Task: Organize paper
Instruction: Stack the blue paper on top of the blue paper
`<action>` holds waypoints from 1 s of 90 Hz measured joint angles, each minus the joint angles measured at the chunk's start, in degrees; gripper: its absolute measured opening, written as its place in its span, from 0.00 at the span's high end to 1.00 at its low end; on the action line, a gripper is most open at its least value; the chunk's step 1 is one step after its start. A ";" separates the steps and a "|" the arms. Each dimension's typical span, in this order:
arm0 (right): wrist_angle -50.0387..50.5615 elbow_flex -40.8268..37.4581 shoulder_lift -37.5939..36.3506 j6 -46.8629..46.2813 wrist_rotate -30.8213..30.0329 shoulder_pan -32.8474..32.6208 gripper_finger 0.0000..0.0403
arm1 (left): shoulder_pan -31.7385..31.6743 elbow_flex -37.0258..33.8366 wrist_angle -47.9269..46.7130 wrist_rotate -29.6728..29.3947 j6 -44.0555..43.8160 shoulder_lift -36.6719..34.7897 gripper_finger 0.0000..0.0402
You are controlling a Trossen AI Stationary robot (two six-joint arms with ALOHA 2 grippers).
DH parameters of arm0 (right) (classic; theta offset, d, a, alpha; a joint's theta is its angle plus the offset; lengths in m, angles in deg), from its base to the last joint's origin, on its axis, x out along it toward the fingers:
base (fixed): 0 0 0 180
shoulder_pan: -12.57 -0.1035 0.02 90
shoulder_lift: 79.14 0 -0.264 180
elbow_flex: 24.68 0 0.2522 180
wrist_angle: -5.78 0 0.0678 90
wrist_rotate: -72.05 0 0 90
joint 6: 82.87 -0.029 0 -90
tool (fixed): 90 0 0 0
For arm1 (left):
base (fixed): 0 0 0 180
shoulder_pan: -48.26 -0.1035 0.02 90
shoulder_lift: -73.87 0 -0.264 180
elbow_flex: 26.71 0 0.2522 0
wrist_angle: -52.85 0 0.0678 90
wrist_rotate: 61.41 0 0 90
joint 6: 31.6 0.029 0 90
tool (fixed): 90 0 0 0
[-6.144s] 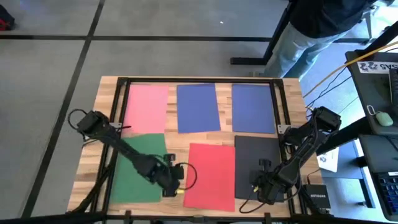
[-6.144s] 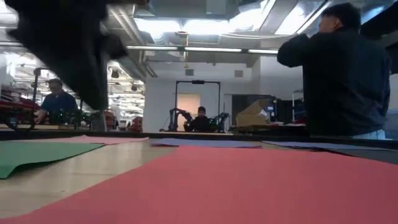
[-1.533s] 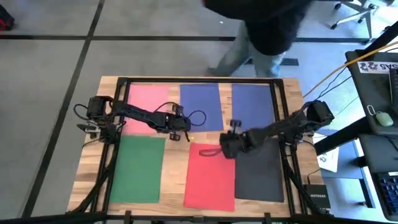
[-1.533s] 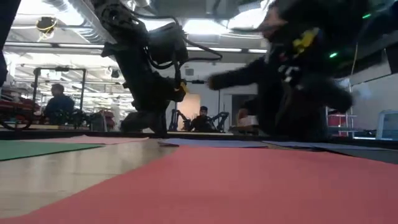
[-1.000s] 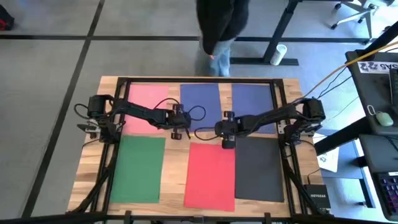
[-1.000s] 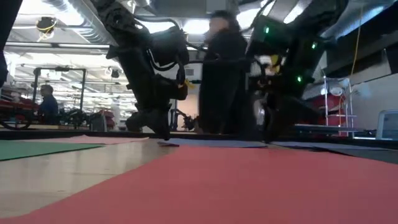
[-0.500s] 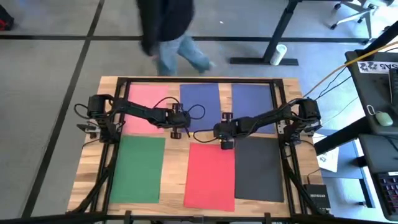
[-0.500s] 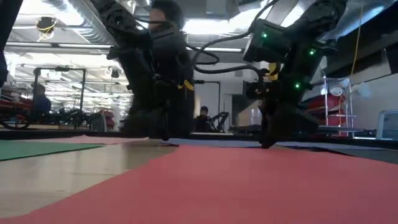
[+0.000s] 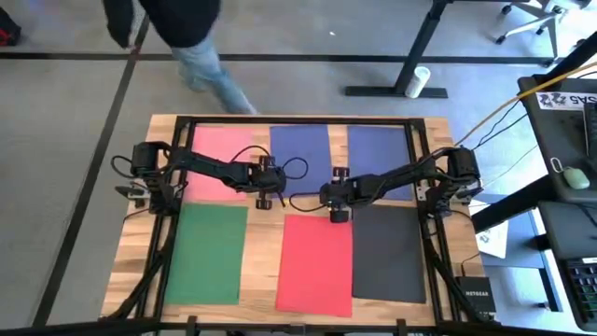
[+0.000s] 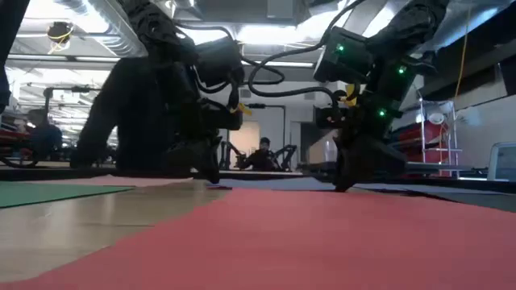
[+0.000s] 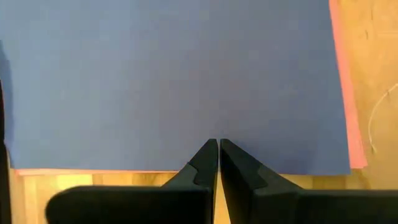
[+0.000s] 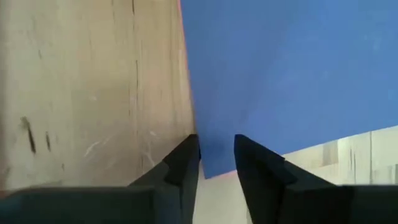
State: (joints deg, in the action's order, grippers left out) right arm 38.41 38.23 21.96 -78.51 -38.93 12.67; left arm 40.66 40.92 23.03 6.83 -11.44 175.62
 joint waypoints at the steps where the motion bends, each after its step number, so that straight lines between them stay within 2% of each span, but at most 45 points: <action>1: 0.01 0.00 0.00 0.00 0.15 0.00 0.84 | 0.00 0.00 -0.02 0.00 0.00 0.00 1.00; 10: -0.01 -0.02 0.00 0.05 1.10 0.03 0.95 | 0.00 0.00 -0.09 0.00 0.00 0.00 1.00; 15: -0.01 -0.02 0.00 0.24 1.07 -0.07 0.98 | 0.00 0.00 -0.12 0.00 0.00 -0.02 1.00; 40: 1.51 1.08 0.11 0.24 1.93 -0.04 0.99 | 0.03 -0.02 -0.12 0.00 -0.03 -0.02 1.00; 63: 9.04 6.51 0.31 -0.04 2.69 0.02 1.00 | 1.75 0.00 -0.01 -0.65 -2.08 -0.46 1.00; 90: 19.96 12.64 0.22 -1.61 4.27 -0.42 1.00 | 6.35 0.22 -3.02 -1.38 -7.85 -6.54 1.00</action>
State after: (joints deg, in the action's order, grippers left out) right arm 58.36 50.87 22.18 -80.12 -34.66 12.24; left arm 47.01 41.14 20.01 5.45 -19.29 169.08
